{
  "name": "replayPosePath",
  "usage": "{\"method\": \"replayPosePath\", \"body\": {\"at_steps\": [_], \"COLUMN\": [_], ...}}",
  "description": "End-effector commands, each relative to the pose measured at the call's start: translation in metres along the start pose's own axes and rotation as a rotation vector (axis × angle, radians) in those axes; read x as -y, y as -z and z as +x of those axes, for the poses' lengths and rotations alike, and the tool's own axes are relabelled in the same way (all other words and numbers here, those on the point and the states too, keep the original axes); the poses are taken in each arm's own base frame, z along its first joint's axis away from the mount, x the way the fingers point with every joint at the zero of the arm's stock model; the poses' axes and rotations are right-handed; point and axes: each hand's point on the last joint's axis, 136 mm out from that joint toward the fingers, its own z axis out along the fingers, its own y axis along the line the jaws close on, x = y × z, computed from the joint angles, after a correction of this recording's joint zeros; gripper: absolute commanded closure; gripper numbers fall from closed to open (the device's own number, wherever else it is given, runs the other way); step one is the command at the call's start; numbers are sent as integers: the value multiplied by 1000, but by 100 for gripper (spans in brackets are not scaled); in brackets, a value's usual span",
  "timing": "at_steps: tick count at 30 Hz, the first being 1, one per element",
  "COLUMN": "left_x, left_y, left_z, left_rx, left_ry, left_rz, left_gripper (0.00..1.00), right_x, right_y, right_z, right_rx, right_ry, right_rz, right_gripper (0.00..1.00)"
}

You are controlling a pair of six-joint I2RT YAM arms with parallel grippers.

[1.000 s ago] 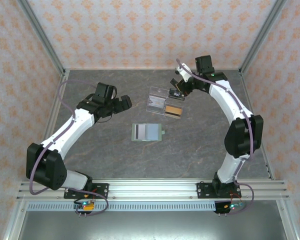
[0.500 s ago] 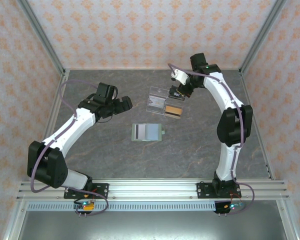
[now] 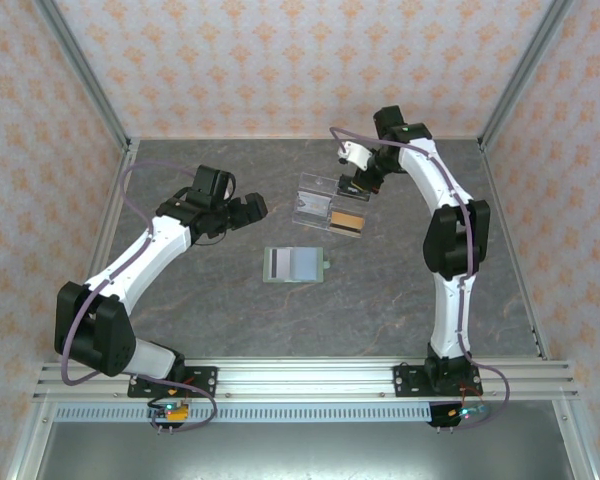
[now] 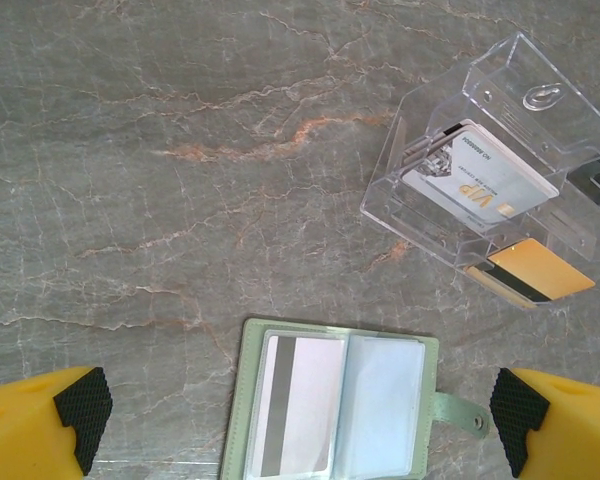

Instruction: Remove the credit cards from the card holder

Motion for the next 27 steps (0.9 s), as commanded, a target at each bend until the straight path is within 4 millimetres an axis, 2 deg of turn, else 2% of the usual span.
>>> {"method": "replayPosePath", "body": {"at_steps": [1,8,17,20,24,27], "left_x": [-1,1,-1,-2,0,0], "left_y": [-3,-6,-9,-11,-12,-11], "left_z": [2,2,5,6,6,5], "left_rx": [-19,-34,-46,-55,-61,-58], "left_ry": [13,17,12,12,13,10], "left_rz": [3,7,0,-4,0,-2], "left_gripper": [0,0,0,0,0,0], "right_x": [3,3,1,3,5,7], "right_y": [2,0,-8,-8,1,11], "right_z": [3,-2,4,0,-8,-14], "right_rx": [-22,-3,-23,-9,18,38], "right_ry": [18,28,20,11,-15,-27], "right_rz": [2,-13,-42,-35,-17,7], "right_gripper": [100,100,96,89,73,71]}}
